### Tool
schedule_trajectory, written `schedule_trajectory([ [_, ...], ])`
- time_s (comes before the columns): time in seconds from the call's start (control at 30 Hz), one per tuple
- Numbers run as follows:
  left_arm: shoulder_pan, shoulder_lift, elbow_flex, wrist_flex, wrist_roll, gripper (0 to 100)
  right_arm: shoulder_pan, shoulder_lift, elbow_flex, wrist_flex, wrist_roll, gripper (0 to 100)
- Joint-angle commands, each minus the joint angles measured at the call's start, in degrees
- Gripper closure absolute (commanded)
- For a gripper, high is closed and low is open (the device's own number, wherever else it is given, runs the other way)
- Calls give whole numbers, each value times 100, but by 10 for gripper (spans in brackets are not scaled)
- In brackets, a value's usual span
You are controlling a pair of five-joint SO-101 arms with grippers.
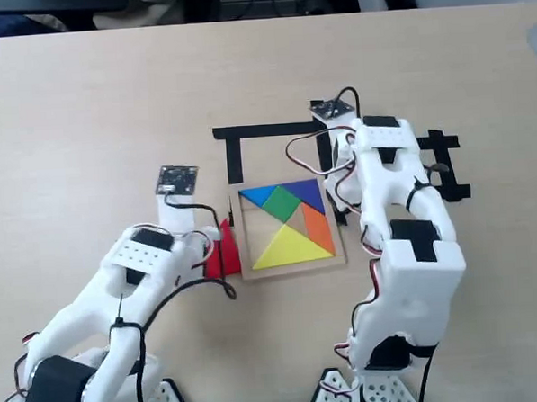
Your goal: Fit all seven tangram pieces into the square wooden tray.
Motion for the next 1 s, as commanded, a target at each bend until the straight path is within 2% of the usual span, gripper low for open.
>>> schedule_trajectory([
  [0.0, 277, 0, -163, -281, 316, 971, -220, -13, -40, 62, 62, 988],
  [0.33, 365, 0, -180, -343, 448, 971, -220, -4, -40, 62, 62, 988],
  [0.7, 1235, -44, -356, -255, 1143, 971, -220, -4, -40, 62, 62, 988],
  [0.8, 1156, -62, -629, 79, 1152, 971, -220, 4, -40, 62, 62, 988],
  [0.87, 778, -79, -954, 545, 1134, 971, -220, 4, -40, 62, 62, 988],
  [0.97, 312, -220, -1851, 1934, 703, 971, -220, 13, -40, 53, 88, 988],
])
